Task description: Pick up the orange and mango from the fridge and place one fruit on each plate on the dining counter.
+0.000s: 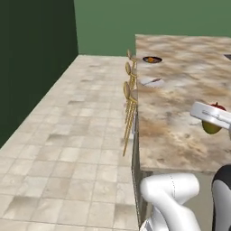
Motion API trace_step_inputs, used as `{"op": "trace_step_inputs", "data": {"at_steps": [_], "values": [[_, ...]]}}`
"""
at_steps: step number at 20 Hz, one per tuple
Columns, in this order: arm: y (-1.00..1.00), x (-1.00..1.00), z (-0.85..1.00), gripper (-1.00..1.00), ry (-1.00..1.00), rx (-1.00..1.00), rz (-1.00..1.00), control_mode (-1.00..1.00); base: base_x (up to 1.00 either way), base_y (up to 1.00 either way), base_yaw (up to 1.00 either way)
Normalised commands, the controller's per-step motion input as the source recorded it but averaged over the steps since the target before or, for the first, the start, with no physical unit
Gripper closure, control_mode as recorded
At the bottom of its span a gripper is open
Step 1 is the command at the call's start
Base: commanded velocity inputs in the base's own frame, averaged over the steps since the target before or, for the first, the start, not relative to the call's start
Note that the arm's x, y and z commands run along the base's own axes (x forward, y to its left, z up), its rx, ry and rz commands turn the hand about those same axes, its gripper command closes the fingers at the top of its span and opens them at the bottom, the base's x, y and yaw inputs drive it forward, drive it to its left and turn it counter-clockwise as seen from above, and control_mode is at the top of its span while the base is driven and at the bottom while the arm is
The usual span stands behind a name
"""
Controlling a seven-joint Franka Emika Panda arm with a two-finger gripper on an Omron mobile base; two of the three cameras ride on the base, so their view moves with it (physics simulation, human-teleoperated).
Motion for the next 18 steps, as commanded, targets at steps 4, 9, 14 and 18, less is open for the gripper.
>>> {"op": "trace_step_inputs", "data": {"at_steps": [4, 9, 14, 18], "values": [[0.00, 0.00, 0.00, 1.00, 0.00, 0.00, 0.00, 1.00, 0.62, 0.99, -0.41], [0.00, 0.00, 0.00, 1.00, 0.00, 0.00, 0.00, 1.00, 0.50, 1.00, -0.38], [0.00, 0.00, 0.00, 1.00, 0.00, 0.00, 0.00, 1.00, 0.58, 1.00, -0.40], [0.00, 0.00, 0.00, 1.00, 0.00, 0.00, 0.00, 1.00, 0.66, 0.96, -0.45]]}}
